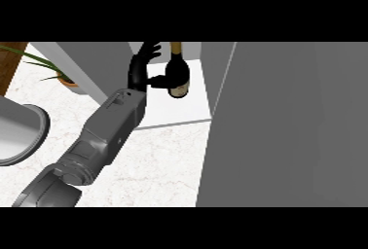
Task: Pick up the wine, place it into the cabinet and close the cabinet
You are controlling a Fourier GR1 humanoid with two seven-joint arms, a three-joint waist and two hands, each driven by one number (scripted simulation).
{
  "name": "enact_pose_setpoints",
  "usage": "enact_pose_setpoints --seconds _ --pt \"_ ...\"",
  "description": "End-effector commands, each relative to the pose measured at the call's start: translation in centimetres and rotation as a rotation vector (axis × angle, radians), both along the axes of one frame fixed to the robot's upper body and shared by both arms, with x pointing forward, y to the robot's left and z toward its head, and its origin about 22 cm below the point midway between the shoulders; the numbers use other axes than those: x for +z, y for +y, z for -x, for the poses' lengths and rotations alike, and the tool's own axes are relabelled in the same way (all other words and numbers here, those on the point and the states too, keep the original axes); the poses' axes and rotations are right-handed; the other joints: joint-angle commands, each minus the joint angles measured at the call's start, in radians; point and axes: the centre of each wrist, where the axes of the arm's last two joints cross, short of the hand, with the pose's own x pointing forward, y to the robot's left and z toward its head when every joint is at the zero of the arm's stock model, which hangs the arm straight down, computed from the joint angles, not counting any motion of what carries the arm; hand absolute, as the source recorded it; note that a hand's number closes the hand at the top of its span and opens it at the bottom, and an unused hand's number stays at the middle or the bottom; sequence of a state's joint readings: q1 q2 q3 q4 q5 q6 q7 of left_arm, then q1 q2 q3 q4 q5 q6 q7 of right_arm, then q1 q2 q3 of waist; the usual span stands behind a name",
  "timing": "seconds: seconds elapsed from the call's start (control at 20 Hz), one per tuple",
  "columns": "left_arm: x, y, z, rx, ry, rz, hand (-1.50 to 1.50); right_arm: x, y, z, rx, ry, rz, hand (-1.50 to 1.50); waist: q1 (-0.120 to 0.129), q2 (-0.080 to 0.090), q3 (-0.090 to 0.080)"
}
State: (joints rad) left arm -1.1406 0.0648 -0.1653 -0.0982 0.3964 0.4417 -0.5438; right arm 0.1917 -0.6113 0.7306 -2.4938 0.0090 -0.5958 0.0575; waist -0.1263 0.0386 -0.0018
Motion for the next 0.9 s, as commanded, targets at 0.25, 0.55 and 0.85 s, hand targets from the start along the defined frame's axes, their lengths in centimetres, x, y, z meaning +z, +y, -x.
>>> enact_pose_setpoints --seconds 0.25,0.55,0.85 --pt "0.9 0.3 -0.5 0.039 -0.045 -0.009 -1.50 2.6 -0.4 2.0 0.054 0.006 -0.081 -1.50 -0.006 0.002 -0.002" --pt "2.0 0.2 -1.0 -0.057 -0.094 0.142 -1.50 2.2 -0.5 2.1 0.064 0.005 -0.092 -1.50 -0.012 0.001 -0.001" --pt "3.6 -1.3 -1.3 -0.219 -0.157 0.282 1.50 2.5 -0.8 2.3 0.043 0.019 -0.065 -1.50 0.029 -0.013 -0.002"
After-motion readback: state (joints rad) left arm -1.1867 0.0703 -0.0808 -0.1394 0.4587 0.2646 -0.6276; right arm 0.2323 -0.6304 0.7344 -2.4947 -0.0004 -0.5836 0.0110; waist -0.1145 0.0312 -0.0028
